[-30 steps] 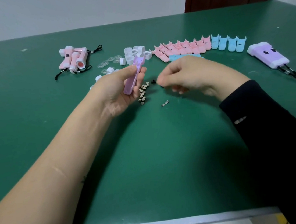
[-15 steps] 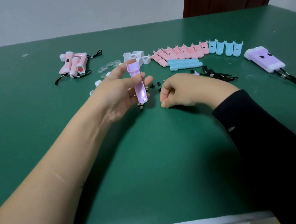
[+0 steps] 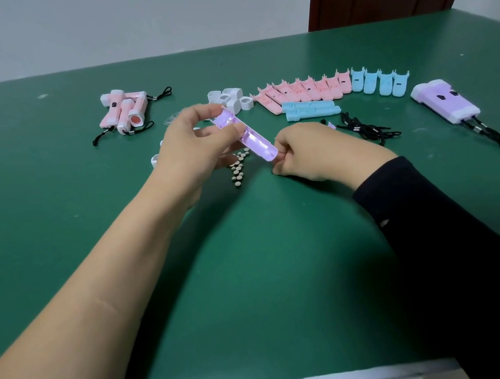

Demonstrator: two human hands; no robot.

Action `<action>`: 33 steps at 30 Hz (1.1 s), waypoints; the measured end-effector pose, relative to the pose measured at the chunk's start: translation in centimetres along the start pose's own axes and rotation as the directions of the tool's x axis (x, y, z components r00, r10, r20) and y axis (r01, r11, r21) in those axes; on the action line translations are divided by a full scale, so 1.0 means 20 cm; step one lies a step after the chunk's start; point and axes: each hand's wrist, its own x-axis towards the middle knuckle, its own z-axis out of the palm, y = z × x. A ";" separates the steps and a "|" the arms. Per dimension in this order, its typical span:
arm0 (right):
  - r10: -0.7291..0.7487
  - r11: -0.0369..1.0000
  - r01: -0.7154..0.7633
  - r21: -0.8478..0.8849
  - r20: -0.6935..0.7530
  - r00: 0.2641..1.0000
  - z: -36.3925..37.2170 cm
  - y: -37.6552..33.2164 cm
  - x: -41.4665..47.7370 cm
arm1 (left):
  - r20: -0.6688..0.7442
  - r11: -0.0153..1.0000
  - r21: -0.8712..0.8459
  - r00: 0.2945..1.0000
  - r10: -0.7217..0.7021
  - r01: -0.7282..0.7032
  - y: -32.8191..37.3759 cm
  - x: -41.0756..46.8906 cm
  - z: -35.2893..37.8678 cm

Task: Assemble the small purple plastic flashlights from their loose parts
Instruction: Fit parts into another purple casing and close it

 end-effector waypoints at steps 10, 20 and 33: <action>0.052 0.993 -0.053 -0.104 -0.008 0.999 0.00 -0.02 0.01 | 0.002 1.000 0.004 1.000 -0.021 0.021 0.02 0.00 -0.01; 0.054 0.998 -0.056 -0.039 -0.037 0.998 -0.01 -0.01 -0.01 | 0.042 0.999 0.025 0.998 -0.037 0.036 0.00 0.01 -0.01; 0.069 0.992 -0.075 -0.101 -0.059 0.996 0.01 0.04 0.04 | -0.004 0.998 0.054 1.000 0.015 -0.015 0.00 0.01 -0.02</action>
